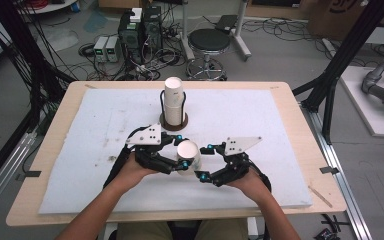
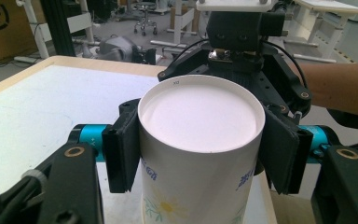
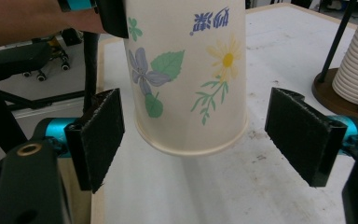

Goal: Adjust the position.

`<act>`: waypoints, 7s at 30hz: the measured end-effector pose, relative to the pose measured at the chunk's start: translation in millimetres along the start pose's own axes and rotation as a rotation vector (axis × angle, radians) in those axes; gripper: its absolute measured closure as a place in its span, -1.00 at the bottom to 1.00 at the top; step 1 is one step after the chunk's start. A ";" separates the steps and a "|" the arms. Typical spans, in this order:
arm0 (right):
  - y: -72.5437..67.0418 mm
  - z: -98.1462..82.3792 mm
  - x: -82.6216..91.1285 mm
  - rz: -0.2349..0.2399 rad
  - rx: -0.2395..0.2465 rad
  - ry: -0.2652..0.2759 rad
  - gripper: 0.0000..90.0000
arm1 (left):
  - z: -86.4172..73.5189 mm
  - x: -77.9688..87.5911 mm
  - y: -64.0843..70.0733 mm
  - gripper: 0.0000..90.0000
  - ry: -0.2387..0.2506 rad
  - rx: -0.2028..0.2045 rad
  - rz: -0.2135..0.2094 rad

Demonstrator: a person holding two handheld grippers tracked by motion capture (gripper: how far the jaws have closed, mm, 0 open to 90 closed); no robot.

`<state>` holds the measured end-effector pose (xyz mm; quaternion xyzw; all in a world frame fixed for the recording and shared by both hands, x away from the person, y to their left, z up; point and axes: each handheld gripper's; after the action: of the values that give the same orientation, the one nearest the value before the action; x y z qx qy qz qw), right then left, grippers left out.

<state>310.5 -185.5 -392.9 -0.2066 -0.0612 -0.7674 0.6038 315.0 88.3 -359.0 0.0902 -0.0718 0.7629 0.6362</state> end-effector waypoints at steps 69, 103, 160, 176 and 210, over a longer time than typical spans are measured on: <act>-3.6 24.7 -2.3 0.043 0.156 -0.251 -0.23 | 3.9 6.4 4.4 -0.68 -0.161 0.045 -0.064; -18.9 59.1 -28.4 0.028 0.292 -0.590 -0.23 | 9.7 -5.4 2.6 -0.45 -0.343 0.010 -0.118; -6.4 -11.3 24.1 -0.010 0.047 0.014 -0.55 | -23.3 23.9 5.2 -0.17 -0.055 0.006 -0.053; -7.3 -11.7 19.0 0.052 0.051 0.030 -0.55 | -18.9 24.3 11.3 -0.16 -0.025 -0.017 -0.104; -6.6 -7.5 16.6 0.145 0.044 0.098 -0.26 | -24.4 22.0 14.1 -0.19 0.020 0.004 -0.119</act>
<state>299.4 -201.3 -392.2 -0.1594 -0.0331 -0.7295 0.6643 296.1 112.3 -377.5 0.0881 -0.0586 0.7246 0.6810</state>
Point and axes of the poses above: each handheld gripper's, and its own axes: x roughly backward along the jaws, z roughly out of its top, y roughly to its right, and after that the axes turned 3 degrees about -x, right-handed
